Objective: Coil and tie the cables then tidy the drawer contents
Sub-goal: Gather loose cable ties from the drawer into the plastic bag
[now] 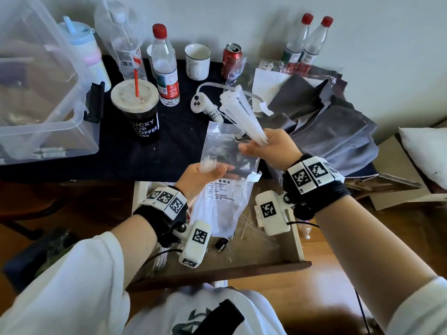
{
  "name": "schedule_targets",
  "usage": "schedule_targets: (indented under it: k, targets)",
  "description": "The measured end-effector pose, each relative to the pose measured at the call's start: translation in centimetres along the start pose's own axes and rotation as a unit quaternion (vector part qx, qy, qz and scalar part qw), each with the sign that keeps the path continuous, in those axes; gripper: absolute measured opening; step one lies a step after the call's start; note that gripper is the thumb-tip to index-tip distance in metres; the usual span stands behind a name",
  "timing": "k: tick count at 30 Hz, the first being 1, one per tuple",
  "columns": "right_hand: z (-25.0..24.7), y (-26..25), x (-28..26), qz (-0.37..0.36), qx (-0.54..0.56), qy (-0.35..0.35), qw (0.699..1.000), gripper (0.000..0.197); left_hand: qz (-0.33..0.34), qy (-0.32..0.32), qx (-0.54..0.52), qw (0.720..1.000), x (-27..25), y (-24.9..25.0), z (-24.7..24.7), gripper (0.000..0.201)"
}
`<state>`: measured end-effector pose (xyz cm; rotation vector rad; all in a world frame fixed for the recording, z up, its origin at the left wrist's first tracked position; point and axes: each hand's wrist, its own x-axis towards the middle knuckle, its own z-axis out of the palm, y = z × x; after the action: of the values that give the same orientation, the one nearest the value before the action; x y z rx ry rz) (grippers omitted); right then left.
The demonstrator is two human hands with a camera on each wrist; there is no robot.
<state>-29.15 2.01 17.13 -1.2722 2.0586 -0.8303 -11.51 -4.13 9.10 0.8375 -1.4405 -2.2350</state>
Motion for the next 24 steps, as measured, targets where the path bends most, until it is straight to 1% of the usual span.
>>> schedule_targets:
  k: [1, 3, 5, 7, 8, 11, 14, 16, 18, 20, 22, 24]
  targets:
    - [-0.3, 0.3, 0.0, -0.007, 0.021, 0.009, 1.000, 0.029, 0.007, 0.011, -0.001, 1.000, 0.0, -0.2, -0.3, 0.025]
    - [-1.0, 0.6, -0.2, -0.034, 0.078, 0.037, 0.996, 0.025, 0.023, 0.021, 0.001, 1.000, 0.1, -0.5, -1.1, 0.045]
    - [-2.1, 1.1, -0.3, -0.063, 0.087, 0.060, 0.992, 0.038, 0.031, 0.023, 0.002, 0.999, 0.0, -0.6, -1.8, 0.067]
    - [-2.9, 1.5, -0.3, -0.089, 0.061, 0.063, 0.992, 0.053, 0.031, 0.021, 0.008, 0.999, 0.1, -0.6, -2.3, 0.079]
    - [-3.3, 1.5, -0.3, -0.093, 0.042, 0.063, 0.993, 0.056, 0.032, 0.017, 0.012, 0.999, 0.2, -0.7, -2.5, 0.080]
    - [-3.9, 1.6, -0.3, -0.065, -0.061, 0.058, 0.994, 0.062, 0.037, 0.013, 0.021, 0.999, 0.3, -0.7, -3.1, 0.078]
    - [-3.9, 1.5, -0.4, -0.040, -0.128, 0.037, 0.990, 0.056, 0.044, 0.015, 0.025, 0.999, 0.4, -0.7, -3.4, 0.081]
    - [-3.3, 1.5, -0.3, -0.023, -0.104, 0.015, 0.994, 0.051, 0.050, 0.021, 0.024, 0.998, 0.5, -0.7, -3.4, 0.083]
    - [-2.3, 1.2, -0.2, -0.009, -0.032, 0.019, 0.999, 0.040, 0.050, 0.027, 0.012, 0.998, 0.5, -0.7, -3.2, 0.083]
    - [-1.4, 0.5, -0.2, -0.016, 0.023, 0.020, 0.999, 0.030, 0.050, 0.021, 0.016, 0.998, 0.5, -0.7, -3.0, 0.082]
    - [-0.7, -0.2, -0.2, -0.021, 0.055, -0.004, 0.998, 0.020, 0.050, 0.002, 0.022, 0.999, 0.6, -0.7, -2.9, 0.075]
    - [-0.4, -0.7, -0.1, -0.027, 0.054, -0.031, 0.998, 0.021, 0.046, -0.018, 0.018, 0.999, 0.5, -0.8, -2.8, 0.065]
